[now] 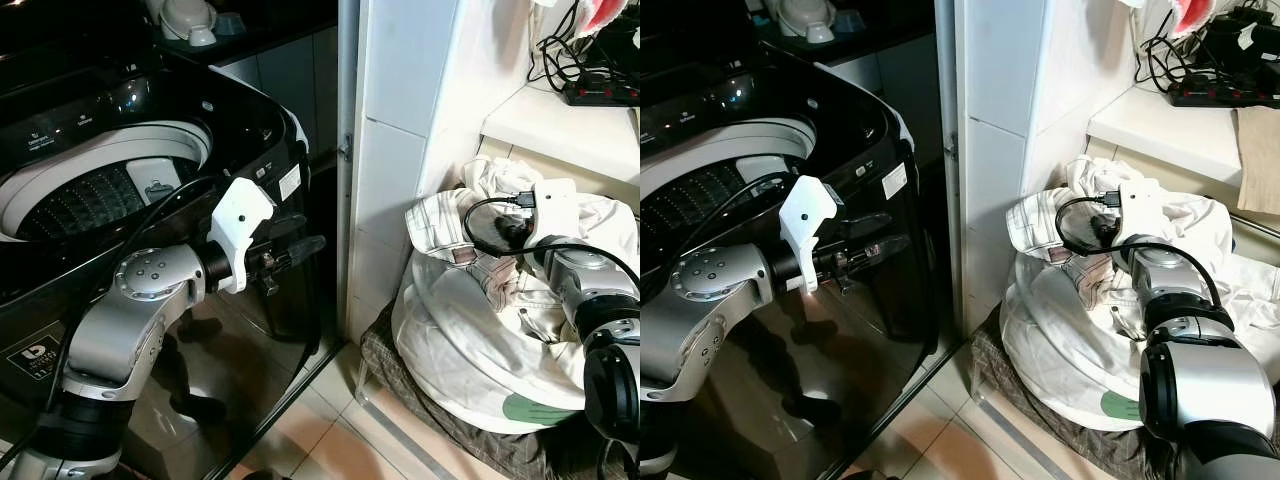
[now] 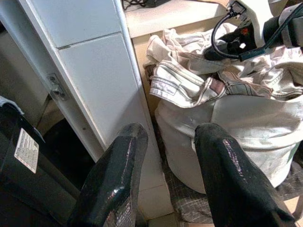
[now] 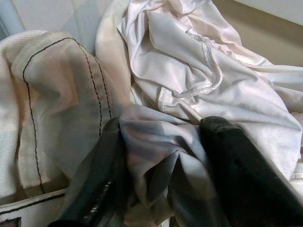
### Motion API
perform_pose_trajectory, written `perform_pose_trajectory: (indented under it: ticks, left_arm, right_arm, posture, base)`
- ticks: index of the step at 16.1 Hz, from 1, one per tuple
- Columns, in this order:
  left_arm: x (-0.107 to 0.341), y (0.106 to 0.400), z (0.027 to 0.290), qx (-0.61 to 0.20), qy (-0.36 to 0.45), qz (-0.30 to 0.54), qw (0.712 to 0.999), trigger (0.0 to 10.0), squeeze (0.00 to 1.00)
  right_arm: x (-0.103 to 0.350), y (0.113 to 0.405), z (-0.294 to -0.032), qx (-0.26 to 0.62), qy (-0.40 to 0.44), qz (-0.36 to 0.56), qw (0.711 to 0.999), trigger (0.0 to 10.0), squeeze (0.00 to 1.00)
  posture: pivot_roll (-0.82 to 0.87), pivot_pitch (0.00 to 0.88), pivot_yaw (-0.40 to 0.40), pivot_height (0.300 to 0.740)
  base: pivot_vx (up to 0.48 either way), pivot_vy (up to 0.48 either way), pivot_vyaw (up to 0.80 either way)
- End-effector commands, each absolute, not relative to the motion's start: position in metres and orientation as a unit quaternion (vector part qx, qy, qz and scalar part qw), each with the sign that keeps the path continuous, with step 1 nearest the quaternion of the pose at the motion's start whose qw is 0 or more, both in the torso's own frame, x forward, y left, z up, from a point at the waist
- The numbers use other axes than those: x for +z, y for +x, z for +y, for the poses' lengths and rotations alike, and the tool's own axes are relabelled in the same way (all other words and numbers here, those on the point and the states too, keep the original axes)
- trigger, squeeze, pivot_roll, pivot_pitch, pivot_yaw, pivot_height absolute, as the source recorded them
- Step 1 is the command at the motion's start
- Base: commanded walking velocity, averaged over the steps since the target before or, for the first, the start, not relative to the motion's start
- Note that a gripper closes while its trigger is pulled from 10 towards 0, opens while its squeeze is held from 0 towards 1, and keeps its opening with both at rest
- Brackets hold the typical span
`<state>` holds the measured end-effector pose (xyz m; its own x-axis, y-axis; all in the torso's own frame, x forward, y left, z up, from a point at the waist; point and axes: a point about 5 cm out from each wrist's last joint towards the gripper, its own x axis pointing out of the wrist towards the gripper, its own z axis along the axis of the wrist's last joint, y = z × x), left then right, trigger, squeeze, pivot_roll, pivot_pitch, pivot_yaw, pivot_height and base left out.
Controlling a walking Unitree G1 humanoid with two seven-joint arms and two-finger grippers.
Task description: Clothes washing
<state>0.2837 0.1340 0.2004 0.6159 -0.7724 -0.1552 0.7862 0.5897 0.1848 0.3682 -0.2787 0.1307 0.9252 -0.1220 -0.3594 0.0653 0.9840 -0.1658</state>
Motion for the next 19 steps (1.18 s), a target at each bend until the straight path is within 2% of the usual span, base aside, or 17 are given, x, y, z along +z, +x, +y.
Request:
perform_pose_trajectory:
  ticks: [1, 11, 19]
  left_arm:
    - [0.203, 0.280, 0.133, -0.448, 0.124, 0.029, 0.885, 10.0, 0.00]
    - [0.200, 0.282, 0.130, -0.450, 0.118, 0.032, 0.885, 10.0, 0.00]
    - [0.199, 0.296, 0.116, -0.440, 0.100, 0.000, 0.893, 10.0, 0.00]
  right_arm:
    - [0.139, 0.371, -0.281, -0.058, -0.075, 0.180, 0.979, 0.0, 0.00]
    - [0.146, 0.369, -0.294, -0.088, -0.064, 0.166, 0.980, 0.0, 0.00]
    - [0.198, 0.375, -0.305, -0.059, -0.055, 0.052, 0.995, 0.0, 0.00]
  posture:
    - [0.17, 0.050, 0.069, 0.740]
    - [0.14, 0.035, 0.064, 0.740]
    - [0.01, 0.000, 0.054, 0.740]
  base:
    - [0.000, 0.000, 0.00]
    - [0.000, 0.000, 0.00]
    - [0.000, 0.000, 0.00]
